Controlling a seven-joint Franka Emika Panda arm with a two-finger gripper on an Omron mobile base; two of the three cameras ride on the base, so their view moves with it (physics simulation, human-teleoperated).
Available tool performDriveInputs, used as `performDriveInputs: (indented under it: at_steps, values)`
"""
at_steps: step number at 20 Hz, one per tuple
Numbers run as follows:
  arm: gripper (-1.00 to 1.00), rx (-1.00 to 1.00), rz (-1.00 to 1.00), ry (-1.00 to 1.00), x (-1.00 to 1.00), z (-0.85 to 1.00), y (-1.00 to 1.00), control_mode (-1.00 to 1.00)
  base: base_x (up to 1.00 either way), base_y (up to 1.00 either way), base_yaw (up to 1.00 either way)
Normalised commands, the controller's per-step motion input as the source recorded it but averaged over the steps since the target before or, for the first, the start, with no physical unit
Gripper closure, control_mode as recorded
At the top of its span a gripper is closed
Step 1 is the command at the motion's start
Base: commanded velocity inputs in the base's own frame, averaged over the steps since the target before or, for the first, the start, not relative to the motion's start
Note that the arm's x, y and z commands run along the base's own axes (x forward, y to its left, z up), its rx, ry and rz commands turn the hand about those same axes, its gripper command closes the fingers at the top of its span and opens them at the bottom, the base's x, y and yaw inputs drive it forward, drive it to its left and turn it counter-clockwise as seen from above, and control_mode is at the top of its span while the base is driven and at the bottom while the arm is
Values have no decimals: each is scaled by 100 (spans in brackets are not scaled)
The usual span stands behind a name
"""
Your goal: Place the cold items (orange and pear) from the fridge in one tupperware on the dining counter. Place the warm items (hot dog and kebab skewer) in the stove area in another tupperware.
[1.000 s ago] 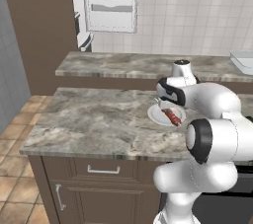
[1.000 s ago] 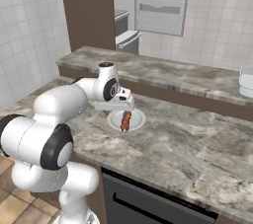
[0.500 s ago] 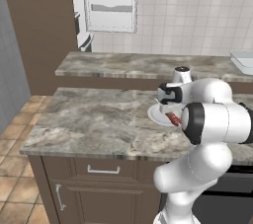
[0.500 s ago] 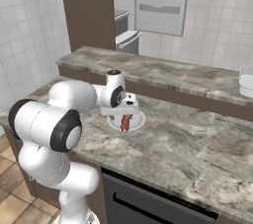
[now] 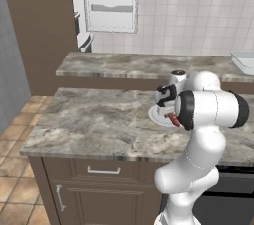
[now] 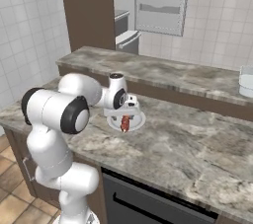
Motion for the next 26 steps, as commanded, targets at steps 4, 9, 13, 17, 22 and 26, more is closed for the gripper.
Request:
performDriveInputs:
  at_steps: [4,9,13,17,22,26]
  values:
    - [-100,0,3,0,27,-34,0,-100,0,0,0]
    - [-100,0,3,0,26,-33,0,-100,0,0,0]
    - [100,0,4,0,17,-34,0,-100,0,0,0]
    - [100,0,13,12,6,-27,0,-100,0,0,0]
    - [100,0,1,-1,-12,0,0,-100,0,0,0]
    - [100,0,1,-40,-37,64,0,-100,0,0,0]
